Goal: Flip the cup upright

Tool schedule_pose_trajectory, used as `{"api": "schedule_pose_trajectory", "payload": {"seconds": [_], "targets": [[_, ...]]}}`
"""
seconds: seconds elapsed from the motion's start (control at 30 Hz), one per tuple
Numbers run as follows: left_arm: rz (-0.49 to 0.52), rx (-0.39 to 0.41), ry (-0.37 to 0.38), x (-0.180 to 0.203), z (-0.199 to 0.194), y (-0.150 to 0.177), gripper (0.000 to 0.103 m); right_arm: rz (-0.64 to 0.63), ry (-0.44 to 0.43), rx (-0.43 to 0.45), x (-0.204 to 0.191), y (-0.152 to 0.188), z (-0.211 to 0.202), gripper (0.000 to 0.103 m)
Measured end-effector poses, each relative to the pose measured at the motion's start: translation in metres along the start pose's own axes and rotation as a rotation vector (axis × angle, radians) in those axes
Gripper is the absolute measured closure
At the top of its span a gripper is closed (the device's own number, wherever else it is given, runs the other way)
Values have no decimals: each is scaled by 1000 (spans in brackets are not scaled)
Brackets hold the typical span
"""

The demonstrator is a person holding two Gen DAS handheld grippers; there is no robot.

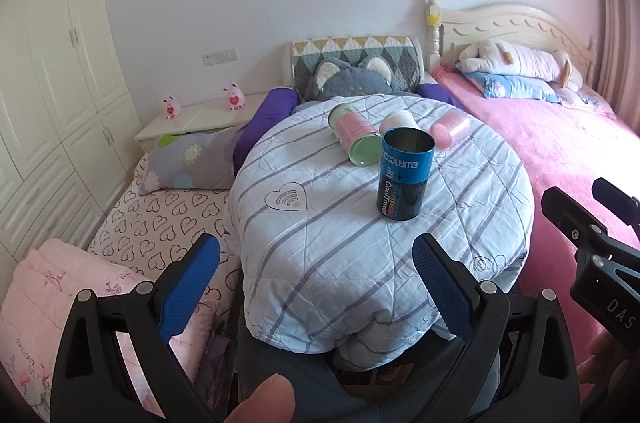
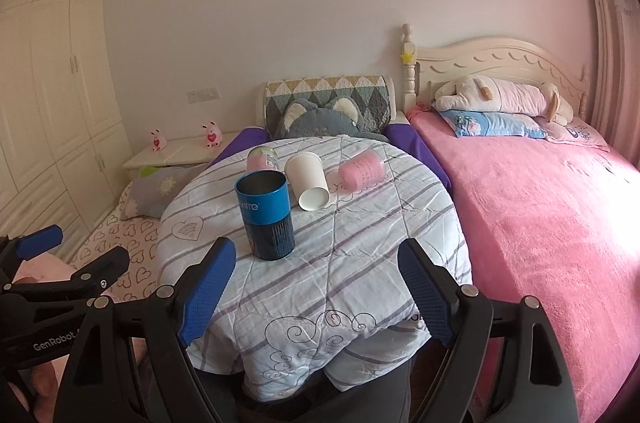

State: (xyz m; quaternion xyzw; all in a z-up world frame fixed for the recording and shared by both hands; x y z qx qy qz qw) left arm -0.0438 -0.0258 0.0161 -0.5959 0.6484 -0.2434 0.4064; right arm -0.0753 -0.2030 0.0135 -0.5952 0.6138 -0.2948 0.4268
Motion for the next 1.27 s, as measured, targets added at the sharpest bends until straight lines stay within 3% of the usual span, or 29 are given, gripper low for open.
{"api": "schedule_pose_trajectory", "payload": {"seconds": [1.27], "targets": [[15,-7,52,7,-4,4,4,11,-13,-22,3,4,0,19]]}}
Point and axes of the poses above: each gripper's, at about its wrist camera, not at the fingertips, and z roughly the way its jaws point, x to its right, y to its underside, the point moved 2 cm from there along z, roughly the way its jaws point, and after that the axes turned 12 degrees about -y, right-handed, at the moved point
